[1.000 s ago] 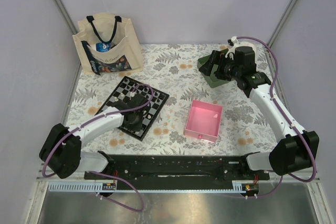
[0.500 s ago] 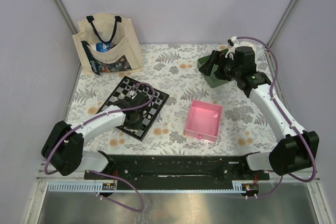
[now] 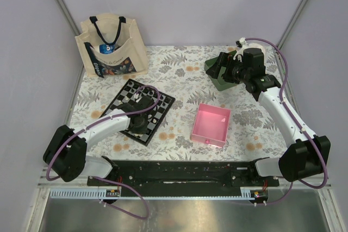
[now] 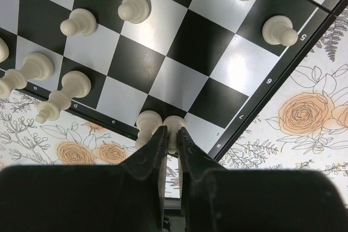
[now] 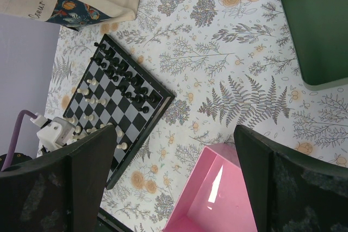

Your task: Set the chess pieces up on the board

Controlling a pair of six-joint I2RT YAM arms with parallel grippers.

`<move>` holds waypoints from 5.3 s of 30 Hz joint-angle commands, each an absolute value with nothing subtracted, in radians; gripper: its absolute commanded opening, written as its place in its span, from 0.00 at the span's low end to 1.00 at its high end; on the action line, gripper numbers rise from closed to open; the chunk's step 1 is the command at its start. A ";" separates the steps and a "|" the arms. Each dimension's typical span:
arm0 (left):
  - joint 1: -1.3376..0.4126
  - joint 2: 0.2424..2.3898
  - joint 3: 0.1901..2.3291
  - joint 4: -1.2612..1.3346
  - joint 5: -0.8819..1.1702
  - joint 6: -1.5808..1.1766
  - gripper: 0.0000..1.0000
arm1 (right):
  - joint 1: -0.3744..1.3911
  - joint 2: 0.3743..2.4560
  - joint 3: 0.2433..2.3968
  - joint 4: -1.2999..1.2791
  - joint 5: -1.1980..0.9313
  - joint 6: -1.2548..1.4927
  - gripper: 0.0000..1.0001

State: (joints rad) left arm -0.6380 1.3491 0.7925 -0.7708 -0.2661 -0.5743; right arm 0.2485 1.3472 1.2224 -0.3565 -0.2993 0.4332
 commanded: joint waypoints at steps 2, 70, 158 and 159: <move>-0.637 1.316 0.811 -0.764 -0.210 -0.528 0.00 | 0.252 1.330 1.233 -0.337 -0.298 0.422 0.99; -0.491 1.275 0.781 -0.785 -0.190 -0.574 0.31 | 0.252 1.328 1.223 -0.333 -0.296 0.417 0.99; -0.594 1.249 0.779 -0.724 -0.152 -0.511 0.40 | 0.252 1.339 1.233 -0.337 -0.304 0.425 0.99; -0.594 1.258 0.782 -0.724 -0.155 -0.512 0.40 | 0.253 1.338 1.233 -0.339 -0.304 0.422 0.99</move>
State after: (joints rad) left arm -0.5907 1.2278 0.7746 -0.7242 -0.1398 -0.5056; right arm 0.2485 1.3472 1.2224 -0.3565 -0.3000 0.4309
